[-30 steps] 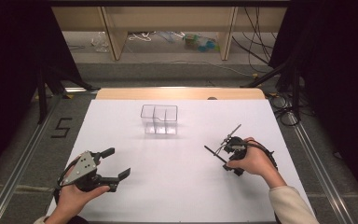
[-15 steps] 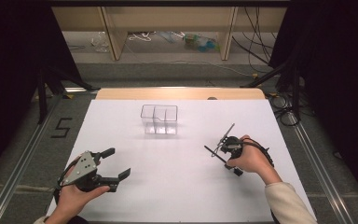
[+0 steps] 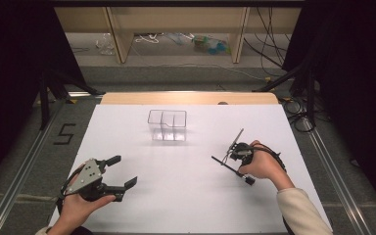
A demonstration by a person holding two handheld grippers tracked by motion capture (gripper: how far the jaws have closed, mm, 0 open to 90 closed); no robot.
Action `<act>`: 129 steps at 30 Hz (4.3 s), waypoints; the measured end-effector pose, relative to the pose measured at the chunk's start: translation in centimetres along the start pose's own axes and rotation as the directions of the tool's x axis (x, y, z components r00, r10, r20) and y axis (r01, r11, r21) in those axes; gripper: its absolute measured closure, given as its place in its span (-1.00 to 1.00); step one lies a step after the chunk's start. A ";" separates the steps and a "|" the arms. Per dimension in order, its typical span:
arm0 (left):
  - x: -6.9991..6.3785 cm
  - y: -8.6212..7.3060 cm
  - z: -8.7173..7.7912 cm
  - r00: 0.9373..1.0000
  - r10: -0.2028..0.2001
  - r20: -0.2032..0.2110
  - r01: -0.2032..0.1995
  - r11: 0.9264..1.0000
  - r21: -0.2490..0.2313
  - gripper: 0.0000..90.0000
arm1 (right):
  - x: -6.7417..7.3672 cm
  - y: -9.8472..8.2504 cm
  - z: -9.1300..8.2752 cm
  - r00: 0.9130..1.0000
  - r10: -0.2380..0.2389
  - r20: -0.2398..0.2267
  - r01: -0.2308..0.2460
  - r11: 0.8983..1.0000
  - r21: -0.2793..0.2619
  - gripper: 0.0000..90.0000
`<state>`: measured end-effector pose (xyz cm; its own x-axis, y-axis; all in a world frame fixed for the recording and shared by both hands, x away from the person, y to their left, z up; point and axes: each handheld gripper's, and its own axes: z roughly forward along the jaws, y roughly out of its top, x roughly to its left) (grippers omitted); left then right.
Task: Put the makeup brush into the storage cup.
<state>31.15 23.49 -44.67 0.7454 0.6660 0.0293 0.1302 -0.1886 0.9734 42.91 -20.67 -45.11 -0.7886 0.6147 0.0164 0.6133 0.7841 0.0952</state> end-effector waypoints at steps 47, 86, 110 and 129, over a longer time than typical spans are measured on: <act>-0.2 -0.1 0.2 1.000 -0.005 0.022 0.005 1.000 0.008 -0.72 | 2.0 0.3 -2.5 0.966 -0.256 -0.032 0.252 0.964 -0.081 0.90; -1.3 0.5 3.9 0.992 0.046 0.115 -0.051 0.998 0.043 -0.68 | 5.3 2.4 -4.3 0.929 -0.368 -0.043 0.361 0.925 -0.117 0.90; -2.3 0.4 5.3 0.982 0.064 0.178 -0.075 0.996 0.055 -0.66 | 7.2 3.9 -4.5 0.887 -0.457 -0.059 0.448 0.885 -0.127 0.90; -3.3 0.2 6.9 0.962 0.083 0.259 -0.109 0.990 0.085 -0.63 | 9.0 5.2 -4.4 0.874 -0.477 -0.089 0.466 0.876 -0.123 0.90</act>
<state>33.21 16.27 -46.17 0.8974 0.4384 0.0504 0.1037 -0.3205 0.9415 38.78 -11.44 -40.11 -0.9861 0.1559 0.0575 0.1647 0.9629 0.2138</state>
